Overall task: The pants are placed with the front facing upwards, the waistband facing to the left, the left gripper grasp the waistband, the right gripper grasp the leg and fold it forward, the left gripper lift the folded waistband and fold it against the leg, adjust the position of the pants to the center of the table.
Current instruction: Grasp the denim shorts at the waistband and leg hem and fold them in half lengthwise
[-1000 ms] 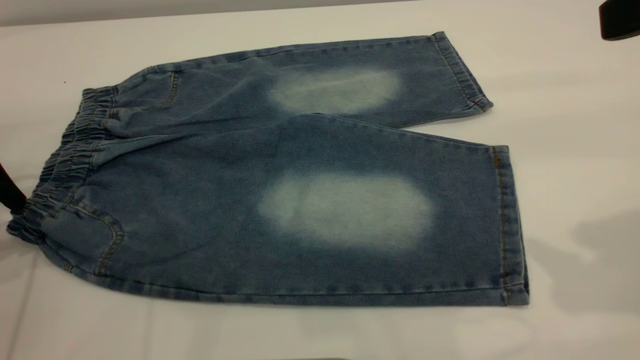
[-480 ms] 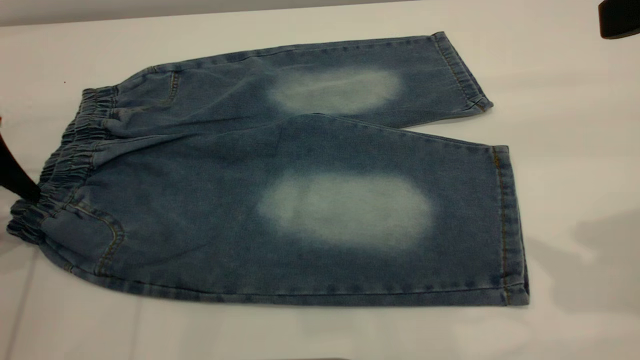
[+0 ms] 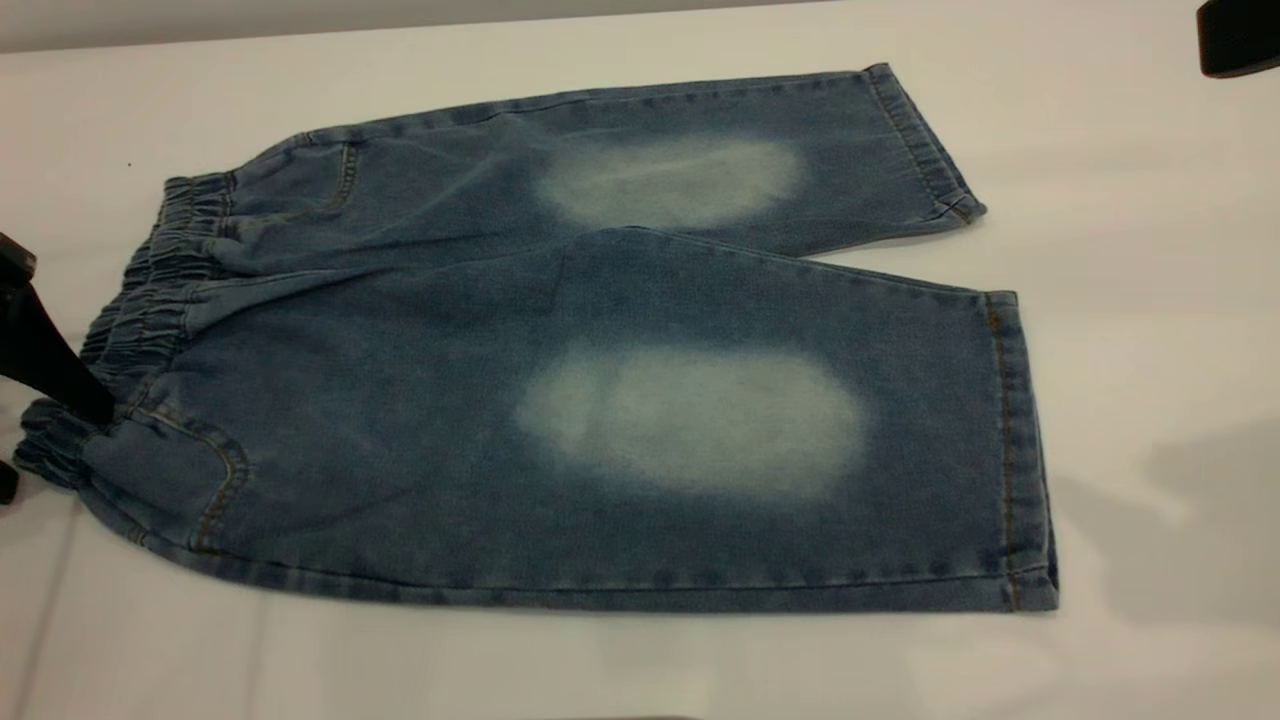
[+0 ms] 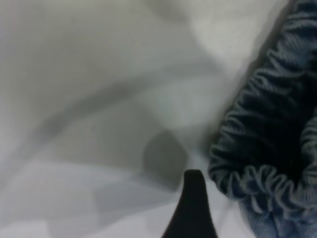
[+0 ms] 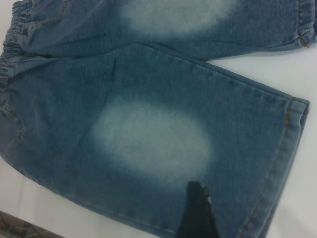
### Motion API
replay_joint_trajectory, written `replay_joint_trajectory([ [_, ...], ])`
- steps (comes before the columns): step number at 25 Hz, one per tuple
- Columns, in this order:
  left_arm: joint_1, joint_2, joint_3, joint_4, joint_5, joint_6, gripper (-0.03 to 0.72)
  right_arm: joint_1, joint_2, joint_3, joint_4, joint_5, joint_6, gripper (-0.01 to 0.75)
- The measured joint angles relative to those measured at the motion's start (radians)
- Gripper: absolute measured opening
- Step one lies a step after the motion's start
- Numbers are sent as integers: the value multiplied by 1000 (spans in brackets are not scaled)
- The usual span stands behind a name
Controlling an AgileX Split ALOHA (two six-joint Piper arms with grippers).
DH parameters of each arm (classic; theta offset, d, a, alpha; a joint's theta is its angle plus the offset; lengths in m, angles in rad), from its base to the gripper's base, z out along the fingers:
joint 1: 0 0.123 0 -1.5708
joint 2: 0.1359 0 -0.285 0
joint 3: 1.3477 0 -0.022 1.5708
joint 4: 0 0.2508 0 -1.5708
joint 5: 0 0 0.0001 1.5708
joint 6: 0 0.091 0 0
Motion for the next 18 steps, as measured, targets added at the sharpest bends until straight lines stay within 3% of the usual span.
replay_joint_trajectory([
  [10,1,50,-37,-18,40,0,524,0,0,0,0,-4,0,468],
  [13,1,56,-37,-17,39,0,442,0,0,0,1,-4,0,468],
  [18,1,67,-37,-17,28,0,211,0,0,0,3,-4,0,468],
])
